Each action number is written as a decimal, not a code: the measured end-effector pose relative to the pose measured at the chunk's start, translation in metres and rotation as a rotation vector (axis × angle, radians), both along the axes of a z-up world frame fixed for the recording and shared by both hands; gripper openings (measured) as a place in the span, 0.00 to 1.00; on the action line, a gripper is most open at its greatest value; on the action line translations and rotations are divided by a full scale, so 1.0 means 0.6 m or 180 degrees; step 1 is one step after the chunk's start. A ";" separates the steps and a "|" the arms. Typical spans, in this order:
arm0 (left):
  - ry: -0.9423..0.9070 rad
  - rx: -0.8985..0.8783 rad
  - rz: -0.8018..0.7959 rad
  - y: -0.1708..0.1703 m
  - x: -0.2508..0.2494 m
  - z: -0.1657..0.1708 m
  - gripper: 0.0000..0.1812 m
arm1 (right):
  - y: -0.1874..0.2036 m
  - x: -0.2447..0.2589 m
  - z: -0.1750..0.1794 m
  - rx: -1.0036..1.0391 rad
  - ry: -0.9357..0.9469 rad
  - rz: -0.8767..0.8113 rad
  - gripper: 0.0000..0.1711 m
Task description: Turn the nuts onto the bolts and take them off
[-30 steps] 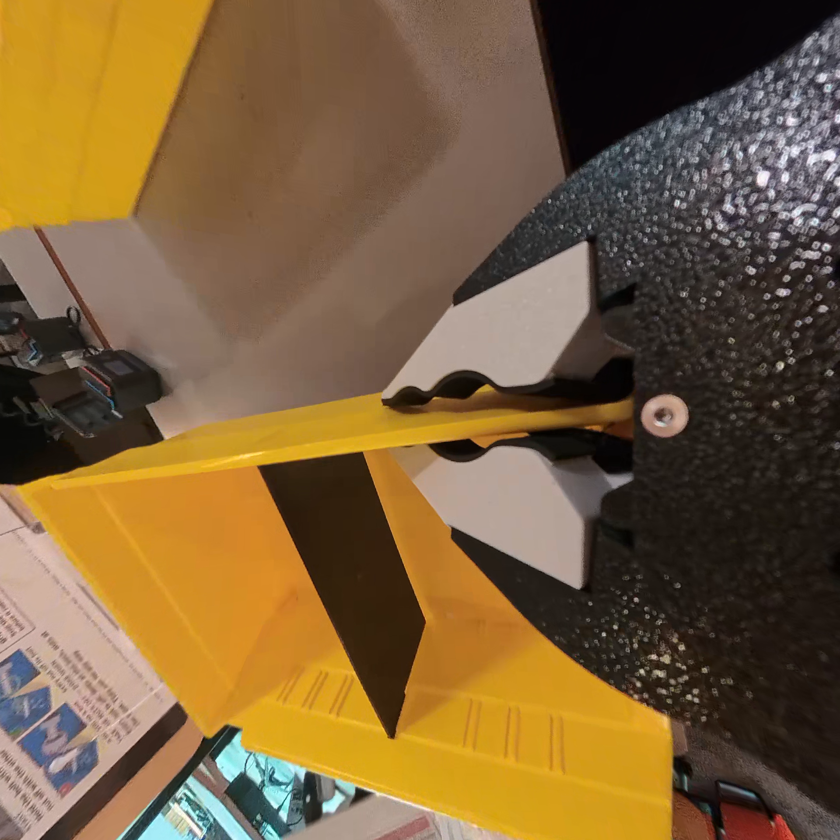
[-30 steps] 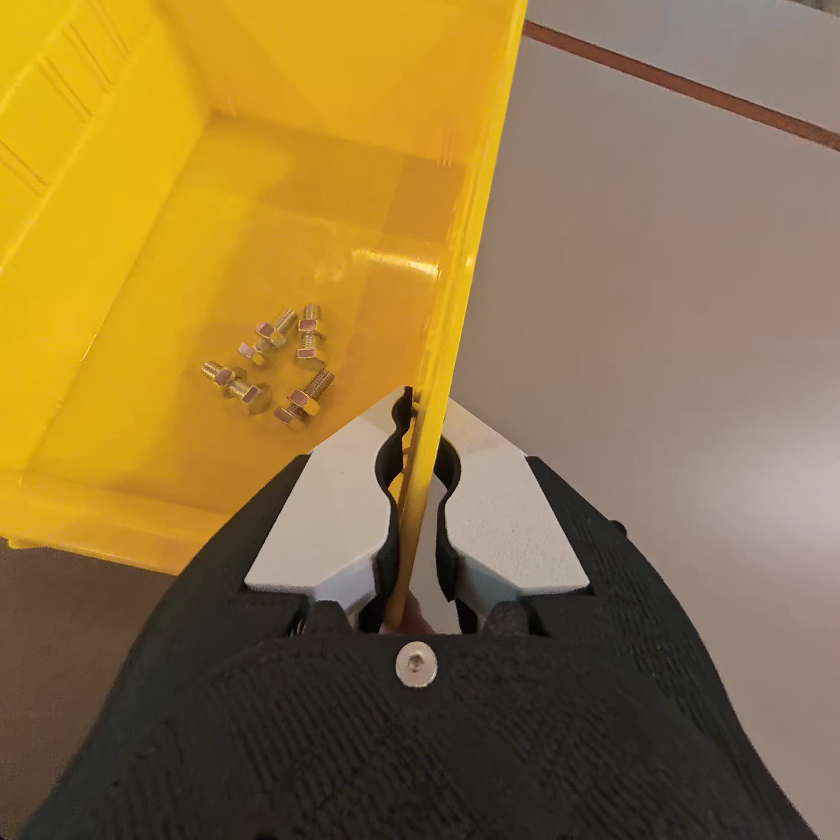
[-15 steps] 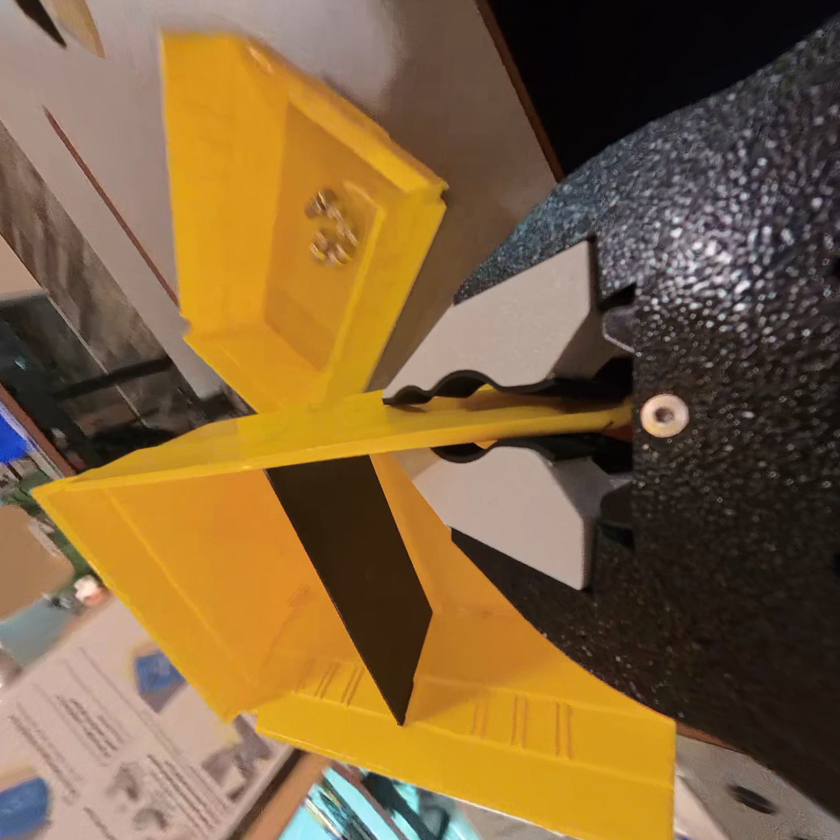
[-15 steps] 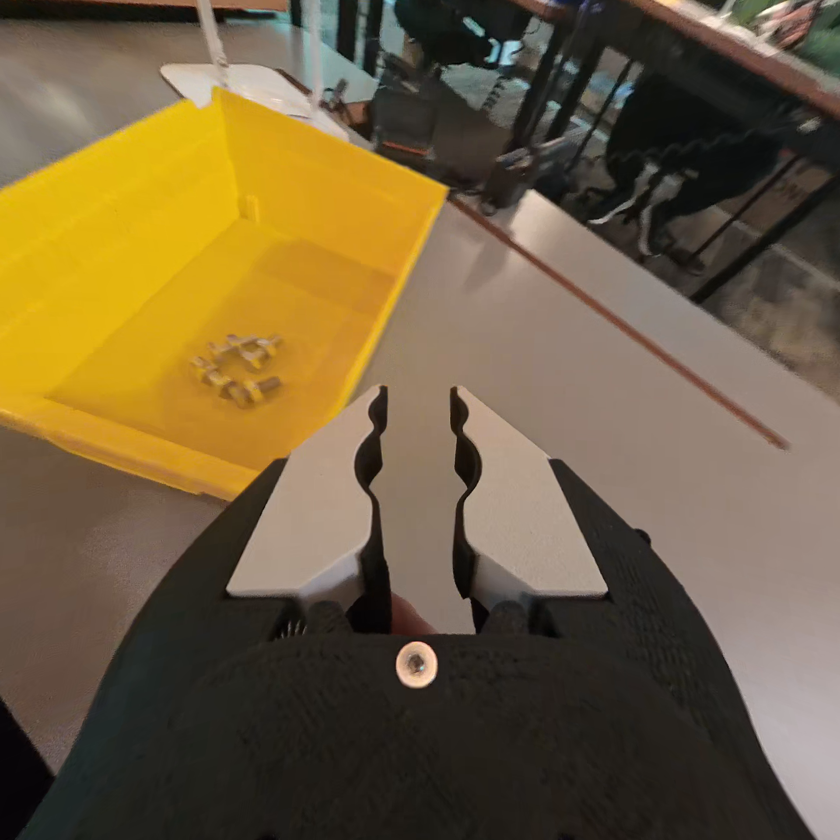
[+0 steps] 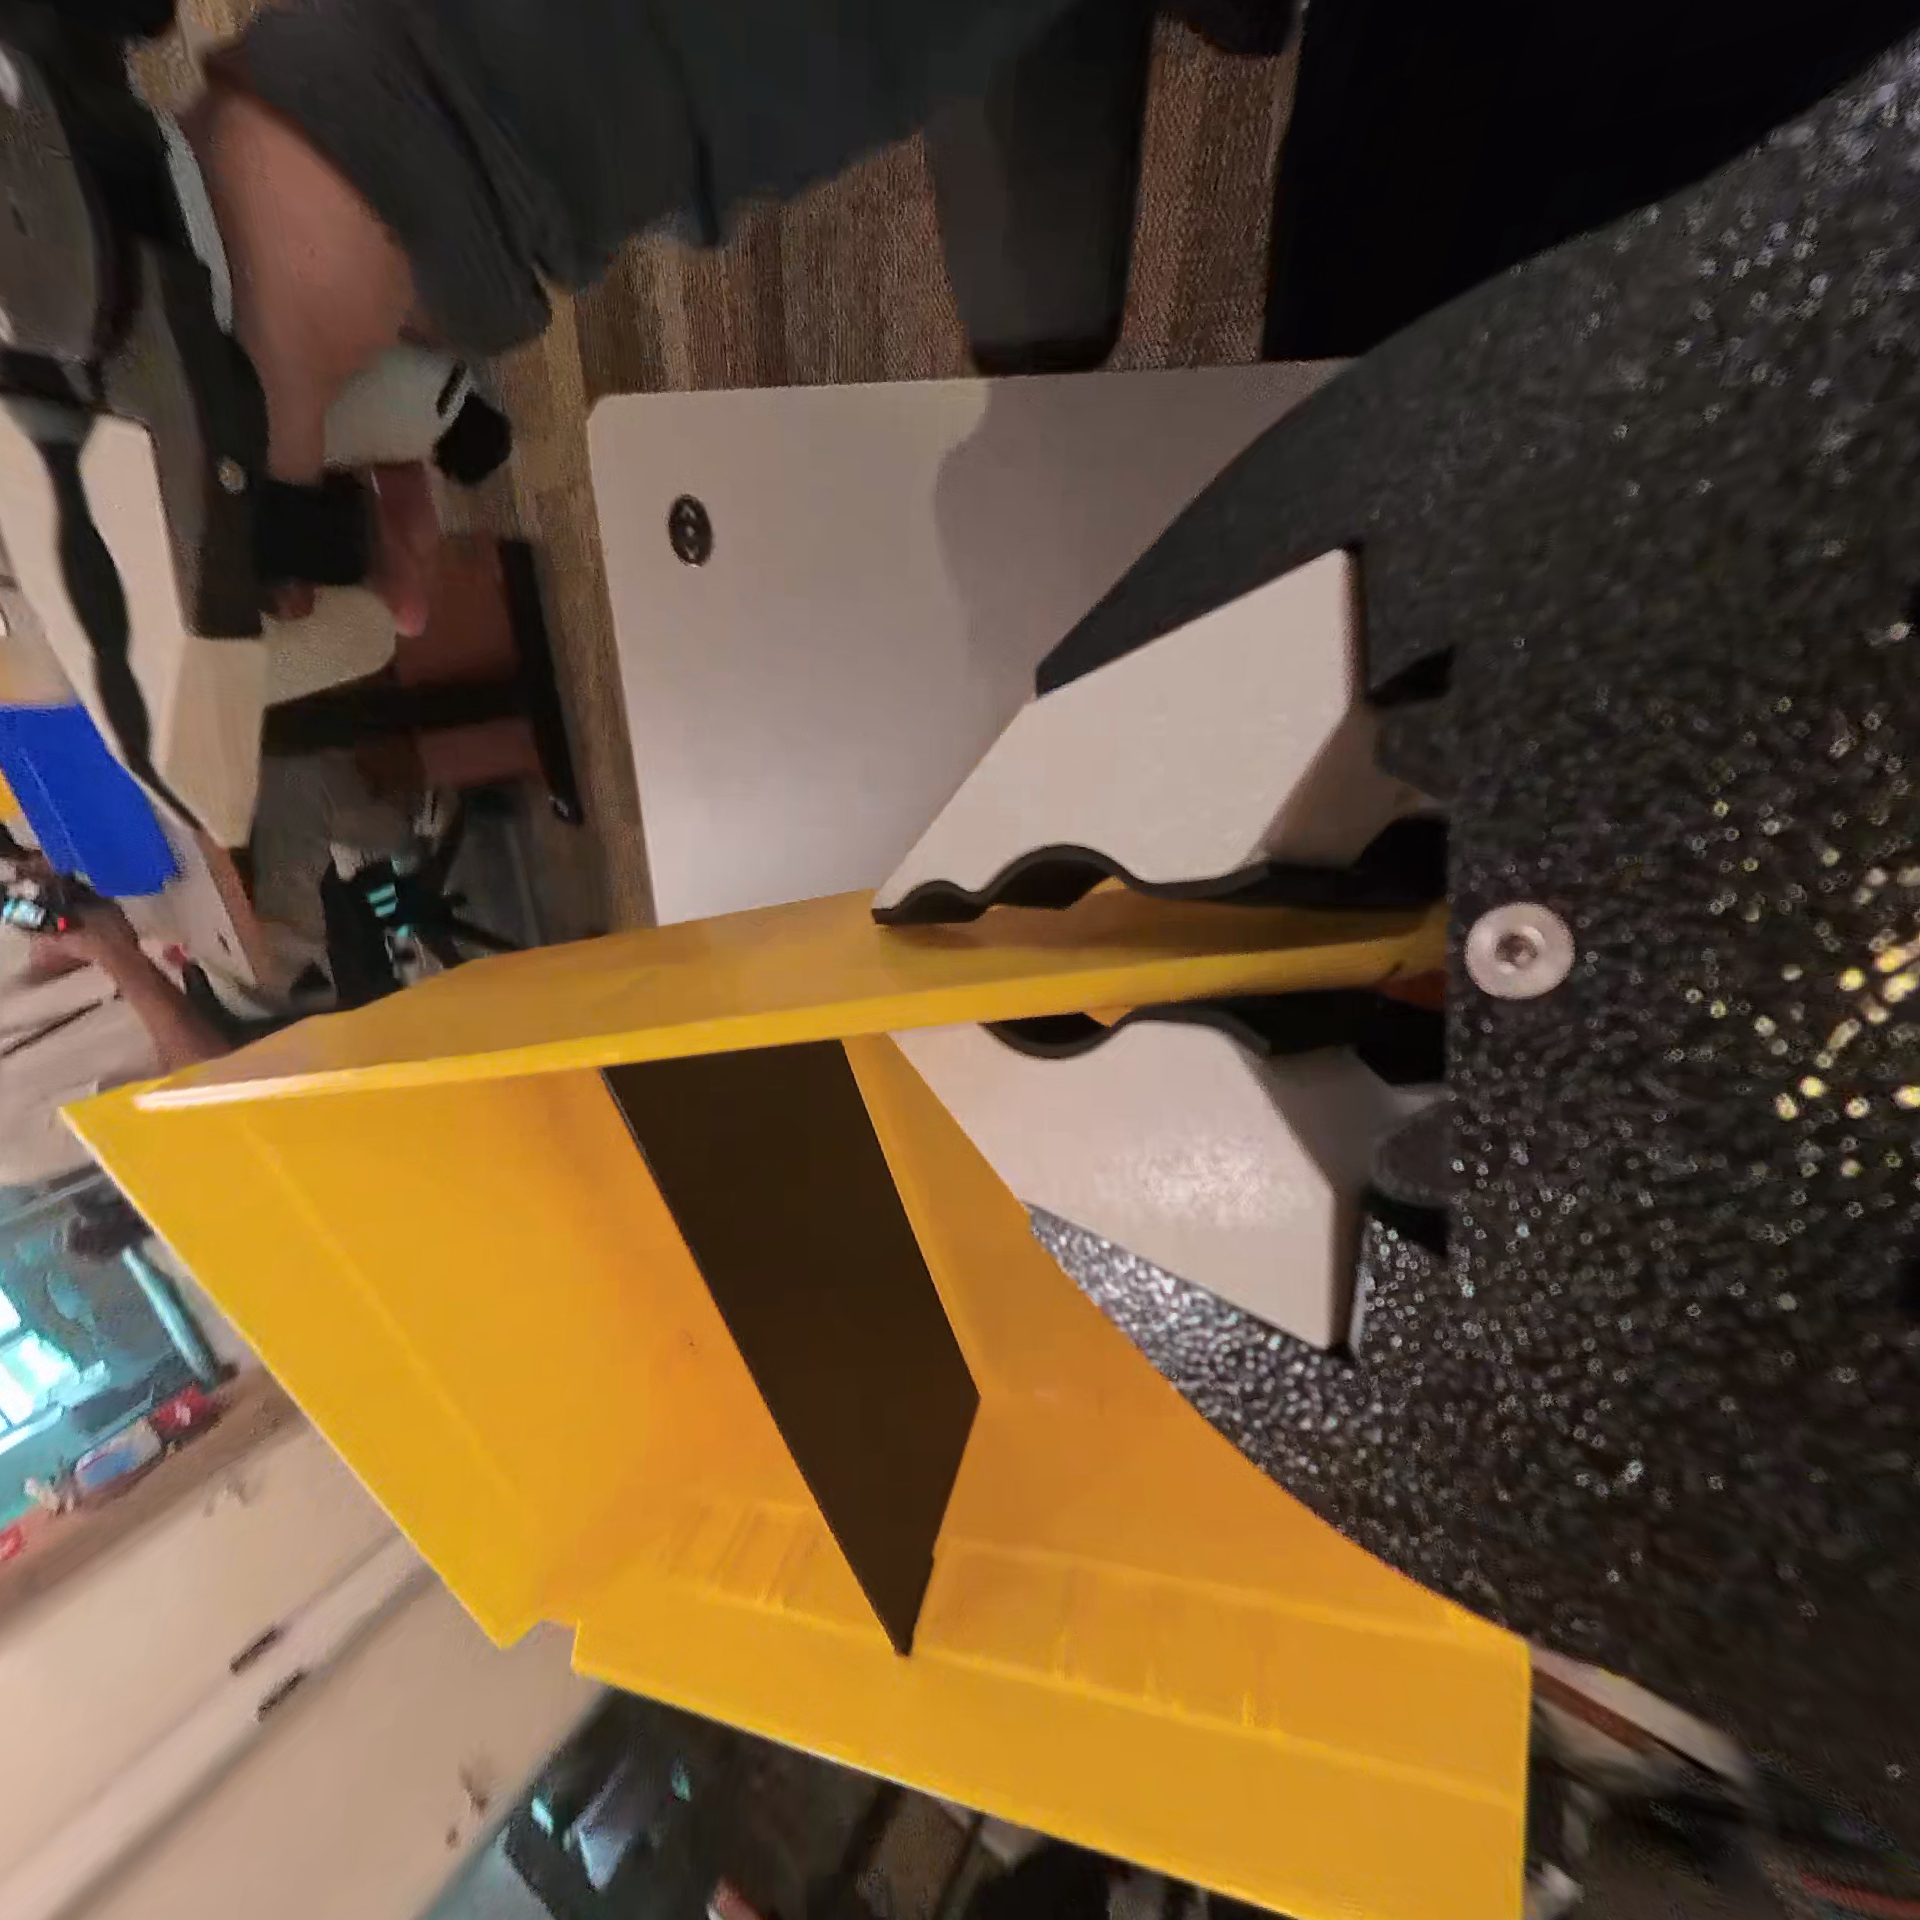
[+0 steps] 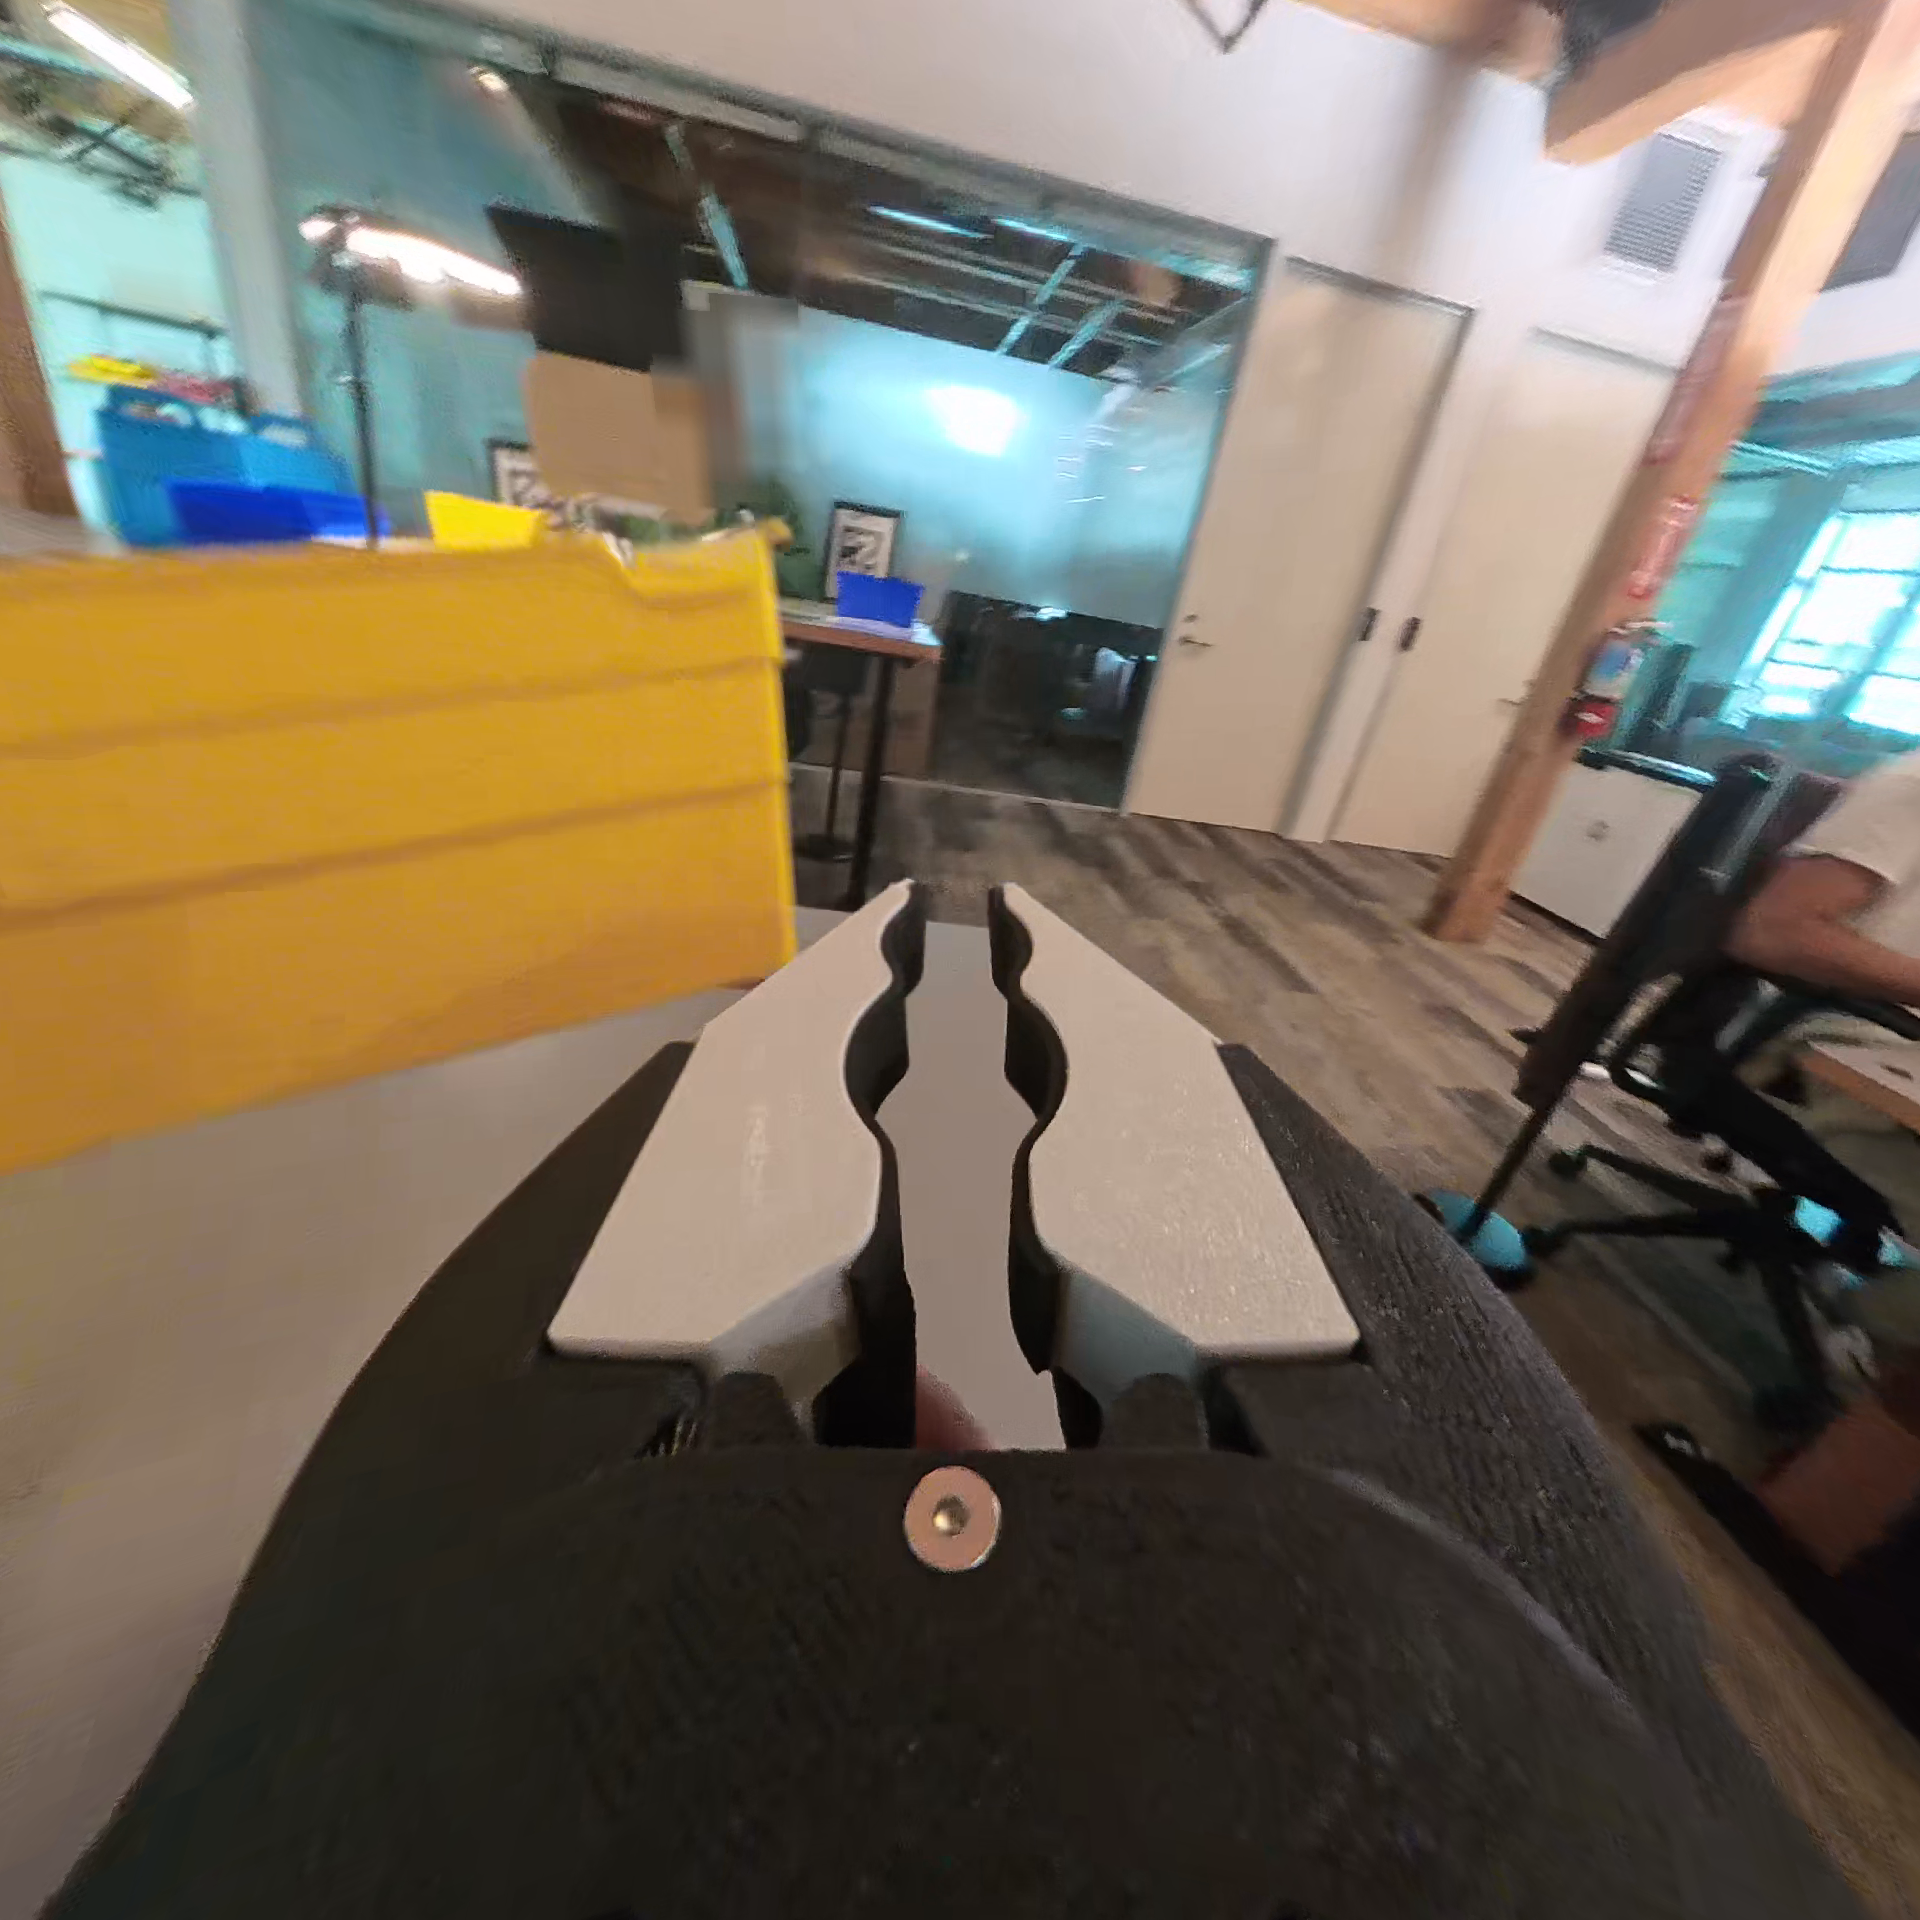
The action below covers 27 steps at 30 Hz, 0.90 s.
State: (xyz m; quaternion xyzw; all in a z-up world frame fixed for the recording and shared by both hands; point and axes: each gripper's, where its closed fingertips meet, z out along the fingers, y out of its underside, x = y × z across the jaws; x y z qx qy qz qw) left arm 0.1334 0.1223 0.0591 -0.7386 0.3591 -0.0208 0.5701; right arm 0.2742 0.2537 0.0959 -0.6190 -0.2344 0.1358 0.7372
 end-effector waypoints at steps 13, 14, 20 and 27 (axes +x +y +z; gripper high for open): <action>0.0047 -0.0770 0.0528 0.240 0.097 -0.234 0.04 | 0.077 0.042 -0.077 -0.0361 0.0140 0.0055 0.06; 0.0049 -0.0808 0.0578 0.242 0.094 -0.248 0.04 | 0.076 0.034 -0.071 -0.0225 0.0161 0.0125 0.06; 0.0198 -0.0571 0.0845 0.248 0.083 -0.279 0.06 | 0.064 -0.019 -0.071 -0.0050 0.0190 0.0474 0.07; -0.0456 0.0112 0.0560 0.153 0.081 -0.149 0.22 | 0.059 -0.057 -0.097 -0.0380 0.0023 0.0552 0.25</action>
